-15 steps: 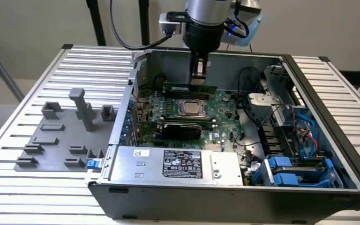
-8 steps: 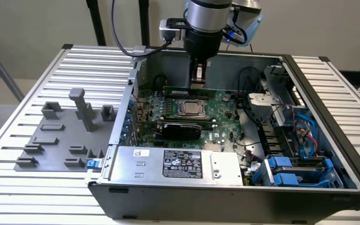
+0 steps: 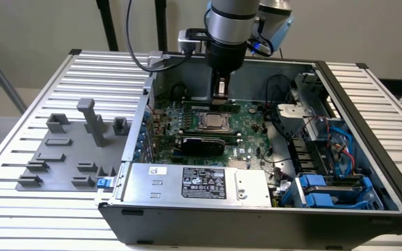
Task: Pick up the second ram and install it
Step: 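Insert the second ram into the second slot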
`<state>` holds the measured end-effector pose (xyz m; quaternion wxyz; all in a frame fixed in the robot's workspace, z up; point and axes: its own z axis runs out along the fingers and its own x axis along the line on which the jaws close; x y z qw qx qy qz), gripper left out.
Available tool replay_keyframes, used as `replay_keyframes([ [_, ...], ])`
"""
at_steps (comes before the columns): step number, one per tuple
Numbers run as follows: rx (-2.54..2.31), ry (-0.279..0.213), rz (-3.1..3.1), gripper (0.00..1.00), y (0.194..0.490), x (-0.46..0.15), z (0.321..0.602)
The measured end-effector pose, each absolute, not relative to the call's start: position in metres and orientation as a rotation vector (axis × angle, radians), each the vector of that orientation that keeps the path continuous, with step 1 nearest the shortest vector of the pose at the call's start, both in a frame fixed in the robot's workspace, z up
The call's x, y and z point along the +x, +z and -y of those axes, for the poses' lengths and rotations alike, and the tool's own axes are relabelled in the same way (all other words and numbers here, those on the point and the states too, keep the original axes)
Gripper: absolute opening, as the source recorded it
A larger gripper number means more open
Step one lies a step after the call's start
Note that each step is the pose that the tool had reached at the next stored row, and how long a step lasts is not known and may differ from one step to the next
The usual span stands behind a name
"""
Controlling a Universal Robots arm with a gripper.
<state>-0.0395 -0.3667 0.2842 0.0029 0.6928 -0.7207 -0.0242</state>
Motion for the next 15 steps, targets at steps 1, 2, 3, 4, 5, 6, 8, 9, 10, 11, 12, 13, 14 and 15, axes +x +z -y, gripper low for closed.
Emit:
replay_keyframes([
  [1,2.172,-0.076,2.260,0.13,0.282,-0.039,0.367],
  [2,2.172,-0.076,2.260,0.13,0.281,-0.039,0.367],
  [3,2.173,-0.076,2.260,0.13,0.279,-0.039,0.368],
  [4,2.173,-0.076,2.260,0.13,0.277,-0.039,0.368],
  [5,2.173,-0.076,2.260,0.13,0.275,-0.039,0.369],
  [6,2.173,-0.076,2.260,0.13,0.272,-0.039,0.370],
  [8,2.173,-0.076,2.260,0.13,0.268,-0.039,0.372],
  [9,2.172,-0.076,2.260,0.13,0.266,-0.039,0.373],
  [10,2.173,-0.076,2.260,0.13,0.264,-0.039,0.374],
  [11,2.173,-0.076,2.260,0.13,0.262,-0.039,0.374],
  [12,2.173,-0.076,2.260,0.13,0.261,-0.039,0.375],
  [13,2.173,-0.076,2.260,0.13,0.259,-0.039,0.376],
  [14,2.173,-0.076,2.260,0.13,0.257,-0.039,0.377],
  [15,2.173,-0.076,2.260,0.13,0.255,-0.039,0.377],
])
